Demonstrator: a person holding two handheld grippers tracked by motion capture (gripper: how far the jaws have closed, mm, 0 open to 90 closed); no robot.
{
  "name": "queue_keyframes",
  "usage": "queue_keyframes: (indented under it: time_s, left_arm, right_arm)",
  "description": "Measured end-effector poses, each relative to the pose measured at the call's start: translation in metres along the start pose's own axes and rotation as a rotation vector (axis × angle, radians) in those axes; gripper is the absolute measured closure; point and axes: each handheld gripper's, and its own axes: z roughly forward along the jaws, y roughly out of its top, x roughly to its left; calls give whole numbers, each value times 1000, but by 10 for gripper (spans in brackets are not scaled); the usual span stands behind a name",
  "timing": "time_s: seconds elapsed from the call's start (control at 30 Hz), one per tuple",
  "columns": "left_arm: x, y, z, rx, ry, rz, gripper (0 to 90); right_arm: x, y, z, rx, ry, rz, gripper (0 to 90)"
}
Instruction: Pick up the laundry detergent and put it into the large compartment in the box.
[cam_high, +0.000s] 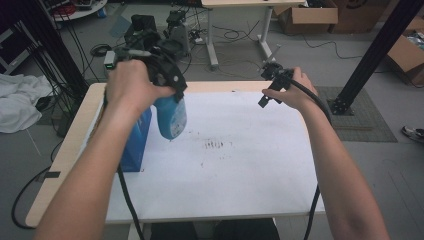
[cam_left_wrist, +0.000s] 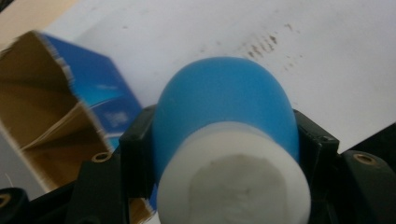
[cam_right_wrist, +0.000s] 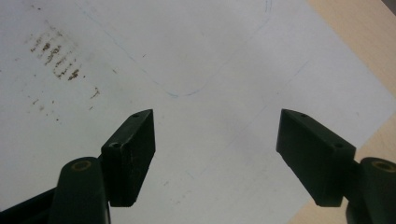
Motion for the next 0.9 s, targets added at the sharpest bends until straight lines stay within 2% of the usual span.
queue_keyframes:
  time_s: [0.13,0.23,0.33,0.37,0.4,0.57,0.7,0.9]
  left_arm:
    - [28,-10,-19,-10,21,-102,379]
    - [50,-18,-32,-28,34,-201,379]
    - [68,-26,-41,-26,43,-267,379]
    - [80,-32,-45,-29,54,-317,379]
    - [80,-32,-45,-29,54,-317,379]
    - [107,-48,-47,-20,105,-402,379]
    - [122,-58,-45,-13,124,-453,379]
    - [134,-68,-36,-7,122,-476,379]
  right_arm:
    - [-2,0,0,2,2,5,281]
    - [-2,0,0,1,0,6,282]
    - [-3,-1,-1,1,-1,4,282]
    - [-3,-1,-1,3,-3,8,282]
    - [-3,-1,-1,3,-3,8,282]
    - [-4,-1,-1,4,-2,10,282]
    - [-5,-1,-3,-2,-1,15,282]
    - [-5,0,-3,10,-10,11,282]
